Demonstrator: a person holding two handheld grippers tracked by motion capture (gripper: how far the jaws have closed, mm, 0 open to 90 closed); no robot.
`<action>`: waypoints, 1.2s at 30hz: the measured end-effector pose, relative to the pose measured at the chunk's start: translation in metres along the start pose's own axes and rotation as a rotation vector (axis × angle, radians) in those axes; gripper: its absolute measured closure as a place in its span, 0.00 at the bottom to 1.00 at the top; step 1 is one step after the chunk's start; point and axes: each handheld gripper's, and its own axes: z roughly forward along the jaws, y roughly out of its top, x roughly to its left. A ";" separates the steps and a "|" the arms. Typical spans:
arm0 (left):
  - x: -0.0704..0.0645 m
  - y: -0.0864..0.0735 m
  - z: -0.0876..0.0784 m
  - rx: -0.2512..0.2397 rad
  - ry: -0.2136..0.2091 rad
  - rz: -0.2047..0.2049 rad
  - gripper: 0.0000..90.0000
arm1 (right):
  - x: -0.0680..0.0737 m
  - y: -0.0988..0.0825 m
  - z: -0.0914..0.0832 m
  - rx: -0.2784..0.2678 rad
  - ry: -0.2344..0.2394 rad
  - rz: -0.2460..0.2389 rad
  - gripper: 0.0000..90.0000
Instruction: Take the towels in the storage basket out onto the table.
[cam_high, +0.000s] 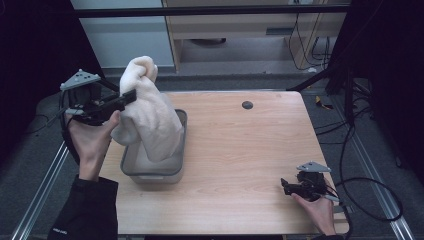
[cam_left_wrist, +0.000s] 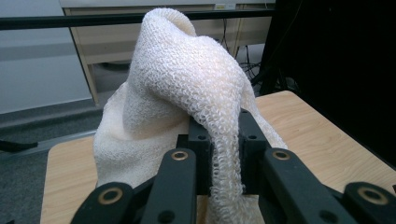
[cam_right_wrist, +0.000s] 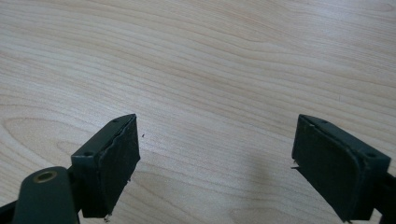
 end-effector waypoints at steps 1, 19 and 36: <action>-0.001 0.002 -0.001 -0.004 -0.003 0.000 0.88 | 0.000 0.000 0.000 0.000 0.001 0.000 0.17; -0.029 0.024 -0.009 -0.039 -0.058 0.046 0.88 | 0.000 0.000 -0.001 0.000 0.001 0.009 0.16; -0.076 0.042 0.000 -0.029 -0.136 0.123 0.88 | -0.002 0.000 -0.003 -0.006 0.000 0.014 0.16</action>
